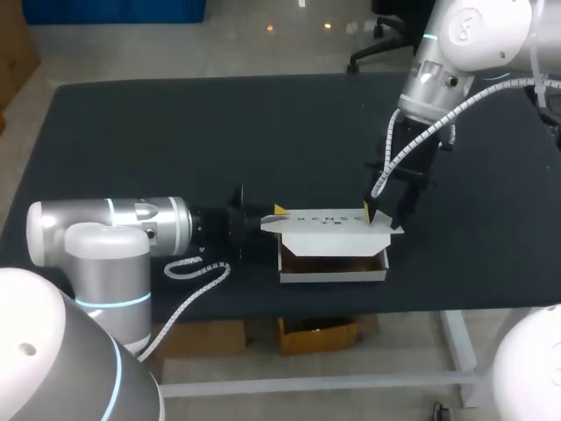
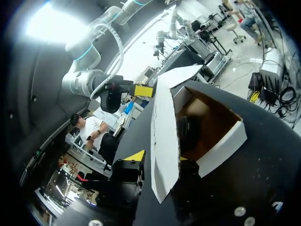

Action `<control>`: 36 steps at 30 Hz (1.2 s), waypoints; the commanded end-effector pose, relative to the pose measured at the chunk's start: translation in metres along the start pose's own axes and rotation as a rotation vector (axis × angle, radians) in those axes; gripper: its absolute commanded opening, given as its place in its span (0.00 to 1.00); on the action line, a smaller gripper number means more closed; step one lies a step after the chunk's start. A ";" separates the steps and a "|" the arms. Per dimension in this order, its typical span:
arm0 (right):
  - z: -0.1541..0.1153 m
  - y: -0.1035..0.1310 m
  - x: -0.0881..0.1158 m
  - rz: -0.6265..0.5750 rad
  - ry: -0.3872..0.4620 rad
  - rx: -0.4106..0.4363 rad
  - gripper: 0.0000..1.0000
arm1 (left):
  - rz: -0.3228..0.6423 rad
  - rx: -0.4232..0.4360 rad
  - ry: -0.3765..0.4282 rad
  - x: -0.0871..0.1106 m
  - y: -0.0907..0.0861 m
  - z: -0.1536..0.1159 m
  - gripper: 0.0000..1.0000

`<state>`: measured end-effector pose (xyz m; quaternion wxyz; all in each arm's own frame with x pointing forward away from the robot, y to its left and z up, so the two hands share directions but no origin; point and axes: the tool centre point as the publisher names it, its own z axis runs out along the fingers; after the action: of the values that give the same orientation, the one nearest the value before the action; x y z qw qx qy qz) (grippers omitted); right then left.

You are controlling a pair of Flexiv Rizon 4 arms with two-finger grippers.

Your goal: Assemble the packaging by folding the flat box into shape, placing the metal phone stand inside, and closing the box properly

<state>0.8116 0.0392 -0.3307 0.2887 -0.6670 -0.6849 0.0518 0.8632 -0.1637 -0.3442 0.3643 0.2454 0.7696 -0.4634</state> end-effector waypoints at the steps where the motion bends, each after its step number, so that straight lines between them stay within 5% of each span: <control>1: 0.001 -0.002 0.000 0.001 0.000 -0.006 0.49 | 0.004 -0.003 -0.010 0.002 -0.001 -0.009 0.28; 13: 0.001 -0.001 -0.001 0.004 0.000 -0.005 0.49 | 0.008 -0.040 -0.024 0.005 0.000 -0.028 0.38; 27: 0.004 -0.003 -0.003 0.010 0.004 -0.009 0.49 | 0.006 -0.102 -0.021 0.007 -0.005 -0.064 0.64; 32: 0.008 -0.003 -0.005 0.015 0.010 -0.011 0.48 | -0.055 -0.127 -0.013 0.001 -0.009 -0.081 0.55; 36: 0.011 -0.003 -0.006 0.015 0.015 -0.014 0.49 | -0.118 -0.120 0.001 -0.007 -0.017 -0.093 0.71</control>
<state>0.8075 0.0372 -0.3384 0.2900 -0.6734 -0.6783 0.0483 0.8304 -0.1026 -0.3170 0.3648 0.1770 0.8038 -0.4353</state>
